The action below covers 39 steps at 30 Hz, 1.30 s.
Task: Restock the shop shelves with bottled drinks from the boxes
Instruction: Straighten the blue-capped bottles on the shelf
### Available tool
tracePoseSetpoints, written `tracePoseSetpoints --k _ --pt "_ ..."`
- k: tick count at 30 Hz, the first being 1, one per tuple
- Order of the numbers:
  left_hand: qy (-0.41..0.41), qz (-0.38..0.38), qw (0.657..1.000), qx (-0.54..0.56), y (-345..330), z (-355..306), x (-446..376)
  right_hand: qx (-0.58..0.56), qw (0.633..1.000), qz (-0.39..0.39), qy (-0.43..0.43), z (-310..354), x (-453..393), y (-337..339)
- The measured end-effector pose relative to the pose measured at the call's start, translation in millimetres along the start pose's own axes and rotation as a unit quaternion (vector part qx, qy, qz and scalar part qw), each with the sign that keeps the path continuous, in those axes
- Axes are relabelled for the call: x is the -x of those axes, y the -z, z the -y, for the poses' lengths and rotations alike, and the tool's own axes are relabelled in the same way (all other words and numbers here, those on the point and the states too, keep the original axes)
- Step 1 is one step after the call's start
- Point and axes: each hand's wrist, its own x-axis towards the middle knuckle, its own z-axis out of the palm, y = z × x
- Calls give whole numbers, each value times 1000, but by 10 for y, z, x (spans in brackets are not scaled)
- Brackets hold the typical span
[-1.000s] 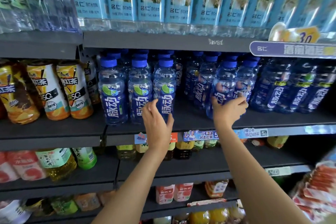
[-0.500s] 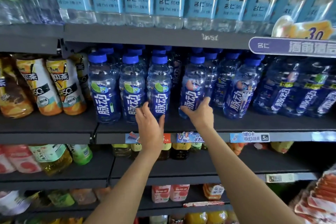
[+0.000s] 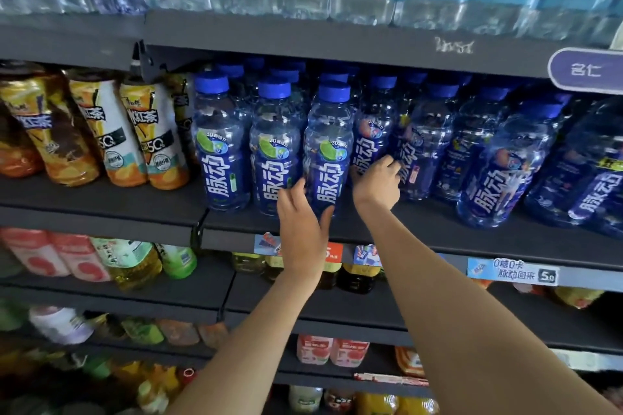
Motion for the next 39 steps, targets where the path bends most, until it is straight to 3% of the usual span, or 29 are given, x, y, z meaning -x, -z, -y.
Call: tracePoseSetpoints --k 10,16,22,30,39 --pt "-15 -3 1000 16 3 28 20 52 997 56 9 -91 -37 47" --pt "-33 44 998 7 135 70 16 55 993 98 -36 -1 -129 140" --pt "-53 80 995 -4 228 167 90 132 986 97 9 36 -163 244" --pt "-66 82 994 -24 227 202 119 66 996 52 8 128 -87 229" --pt "-41 46 998 -8 161 180 102 79 986 132 65 110 -323 302"
